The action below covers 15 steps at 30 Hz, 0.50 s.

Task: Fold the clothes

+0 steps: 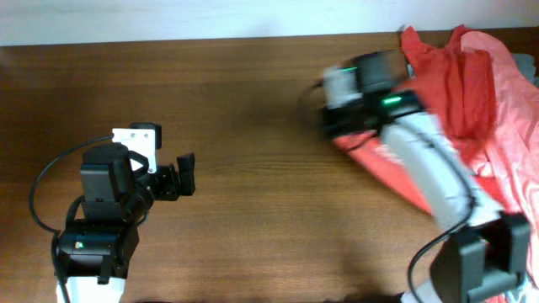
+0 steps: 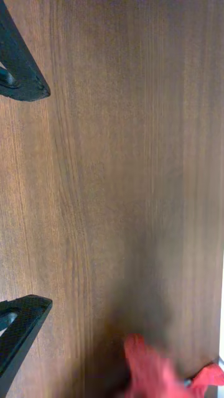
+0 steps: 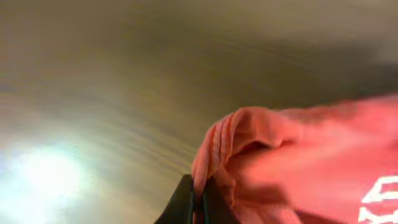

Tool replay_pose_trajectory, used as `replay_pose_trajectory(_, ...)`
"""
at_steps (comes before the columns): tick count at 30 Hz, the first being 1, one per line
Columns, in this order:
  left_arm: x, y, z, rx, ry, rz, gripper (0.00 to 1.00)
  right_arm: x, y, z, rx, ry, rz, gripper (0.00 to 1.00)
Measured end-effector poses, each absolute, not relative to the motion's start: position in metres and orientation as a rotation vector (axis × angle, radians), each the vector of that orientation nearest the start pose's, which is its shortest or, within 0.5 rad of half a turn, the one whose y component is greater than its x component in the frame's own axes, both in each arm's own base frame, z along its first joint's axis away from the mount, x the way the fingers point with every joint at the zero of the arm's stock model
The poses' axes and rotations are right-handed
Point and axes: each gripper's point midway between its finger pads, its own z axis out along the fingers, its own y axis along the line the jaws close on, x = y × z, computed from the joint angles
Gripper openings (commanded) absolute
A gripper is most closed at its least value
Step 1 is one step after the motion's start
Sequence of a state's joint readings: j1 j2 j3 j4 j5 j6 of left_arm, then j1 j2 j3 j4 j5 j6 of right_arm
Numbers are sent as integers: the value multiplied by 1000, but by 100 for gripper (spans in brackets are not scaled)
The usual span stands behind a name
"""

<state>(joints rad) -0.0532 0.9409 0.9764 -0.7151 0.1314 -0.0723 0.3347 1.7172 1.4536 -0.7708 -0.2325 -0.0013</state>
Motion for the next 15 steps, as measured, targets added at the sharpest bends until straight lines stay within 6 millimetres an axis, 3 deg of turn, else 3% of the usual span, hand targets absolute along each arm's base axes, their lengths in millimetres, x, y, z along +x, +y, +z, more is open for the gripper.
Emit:
replay_pose_trajectory(1, 296, -38, 242, 49, 2251, -215, 99, 390, 210, 160, -602, 2540, 449, 13)
replay_pose_trajectory(3, 296, -38, 242, 49, 2252, -215, 99, 371, 258, 157, -735, 2498, 496, 45)
replay_pose_trajectory(5, 296, -38, 242, 49, 2251, -215, 99, 355, 284, 154, -813, 2482, 506, 67)
replay_pose_trajectory(7, 296, -38, 242, 49, 2251, -215, 99, 335, 306, 150, -893, 2471, 482, 79)
replay_pose_trajectory(9, 296, -38, 243, 49, 2247, -215, 99, 334, 304, 149, -891, 2477, 450, 88)
replay_pose_trajectory(10, 298, -38, 244, 50, 2240, -215, 99, 337, 294, 148, -854, 2503, 412, 97)
replay_pose_trajectory(11, 299, -38, 246, 50, 2233, -215, 99, 340, 287, 149, -832, 2513, 393, 99)
replay_pose_trajectory(13, 302, -39, 249, 52, 2212, -215, 99, 352, 263, 159, -748, 2518, 353, 99)
replay_pose_trajectory(15, 307, -39, 257, 56, 2176, -218, 99, 365, 221, 189, -612, 2497, 310, 98)
